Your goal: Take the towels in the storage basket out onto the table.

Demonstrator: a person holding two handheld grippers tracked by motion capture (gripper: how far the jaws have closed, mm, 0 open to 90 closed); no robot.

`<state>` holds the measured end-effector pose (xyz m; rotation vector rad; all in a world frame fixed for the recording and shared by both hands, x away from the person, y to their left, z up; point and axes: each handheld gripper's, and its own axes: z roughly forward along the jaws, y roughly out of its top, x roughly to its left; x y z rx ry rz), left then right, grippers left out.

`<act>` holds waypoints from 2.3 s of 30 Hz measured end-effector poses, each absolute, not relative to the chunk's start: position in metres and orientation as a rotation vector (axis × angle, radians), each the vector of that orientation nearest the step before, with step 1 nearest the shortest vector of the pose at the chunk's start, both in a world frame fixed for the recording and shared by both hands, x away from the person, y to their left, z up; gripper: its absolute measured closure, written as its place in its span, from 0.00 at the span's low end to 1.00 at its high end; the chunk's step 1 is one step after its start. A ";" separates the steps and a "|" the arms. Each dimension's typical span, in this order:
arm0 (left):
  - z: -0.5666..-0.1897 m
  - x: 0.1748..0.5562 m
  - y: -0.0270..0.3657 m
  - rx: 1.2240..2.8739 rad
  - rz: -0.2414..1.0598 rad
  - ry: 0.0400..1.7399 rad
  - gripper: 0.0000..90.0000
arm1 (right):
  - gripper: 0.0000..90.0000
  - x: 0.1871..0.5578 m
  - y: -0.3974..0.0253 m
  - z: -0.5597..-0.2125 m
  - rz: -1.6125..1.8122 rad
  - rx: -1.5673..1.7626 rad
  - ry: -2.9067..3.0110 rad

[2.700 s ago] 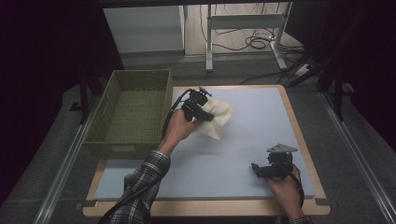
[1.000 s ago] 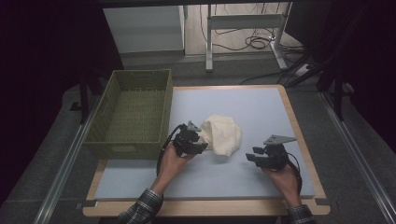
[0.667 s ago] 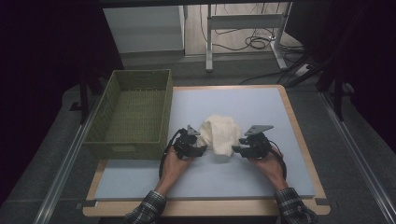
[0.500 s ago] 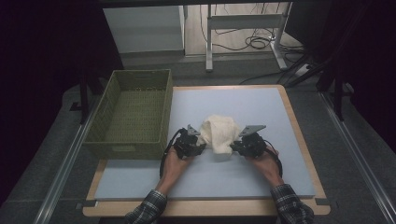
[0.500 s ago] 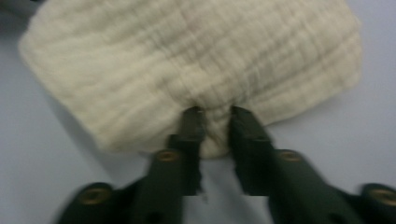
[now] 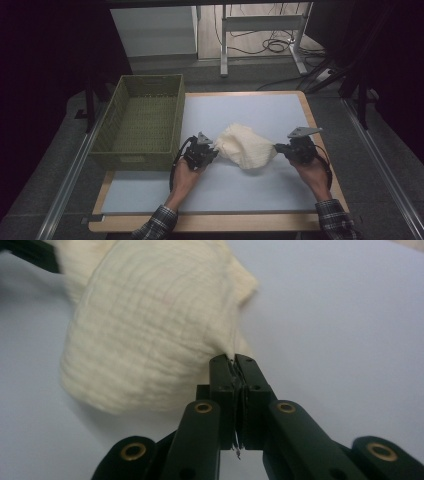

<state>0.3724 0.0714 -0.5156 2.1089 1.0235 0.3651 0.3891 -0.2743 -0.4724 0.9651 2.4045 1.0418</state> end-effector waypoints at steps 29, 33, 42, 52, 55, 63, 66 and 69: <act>-0.508 0.360 0.071 2.058 0.321 0.945 0.99 | 0.97 0.373 -0.292 -0.479 1.146 0.954 2.479; -0.474 0.357 0.078 2.010 0.369 0.924 0.99 | 0.97 0.363 -0.305 -0.432 1.204 0.923 2.377; -0.447 0.454 0.082 1.985 0.530 1.212 0.66 | 0.80 0.456 -0.302 -0.402 1.130 1.153 2.249; -0.485 0.415 0.066 2.114 0.402 1.065 0.58 | 0.78 0.430 -0.289 -0.466 1.165 1.152 2.426; -0.497 0.406 0.061 2.132 0.356 1.038 0.56 | 0.78 0.421 -0.274 -0.479 1.176 1.110 2.479; -0.520 0.404 0.048 2.139 0.338 0.992 0.44 | 0.68 0.415 -0.231 -0.501 1.212 1.044 2.559; -0.530 0.407 0.043 2.170 0.376 0.979 0.40 | 0.59 0.418 -0.207 -0.507 1.218 1.049 2.565; -0.536 0.409 0.042 2.163 0.396 0.986 0.44 | 0.58 0.424 -0.195 -0.510 1.178 1.099 2.532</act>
